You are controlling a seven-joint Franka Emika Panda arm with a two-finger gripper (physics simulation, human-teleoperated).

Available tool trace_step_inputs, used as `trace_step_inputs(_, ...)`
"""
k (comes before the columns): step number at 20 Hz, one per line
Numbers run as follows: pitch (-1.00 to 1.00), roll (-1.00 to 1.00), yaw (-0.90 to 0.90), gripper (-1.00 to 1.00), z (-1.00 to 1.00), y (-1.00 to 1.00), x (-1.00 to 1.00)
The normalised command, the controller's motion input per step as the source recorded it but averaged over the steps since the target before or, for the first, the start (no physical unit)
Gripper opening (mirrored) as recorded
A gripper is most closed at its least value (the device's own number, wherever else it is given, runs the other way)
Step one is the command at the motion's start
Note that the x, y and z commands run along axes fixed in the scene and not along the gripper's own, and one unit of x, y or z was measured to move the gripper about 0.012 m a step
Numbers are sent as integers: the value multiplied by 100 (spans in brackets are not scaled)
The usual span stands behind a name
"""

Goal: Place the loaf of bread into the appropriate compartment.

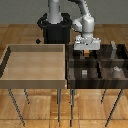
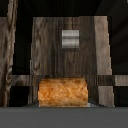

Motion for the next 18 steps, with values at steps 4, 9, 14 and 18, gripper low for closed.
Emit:
trace_step_inputs(4, 0, 0, 0, -100, 0, 0, 100)
trace_step_inputs(9, 0, 0, 0, 100, 0, 0, 40)
trace_step_inputs(14, 0, 0, 0, 100, 0, 0, 0)
trace_step_inputs(18, 0, 0, 0, 100, 0, 0, 0)
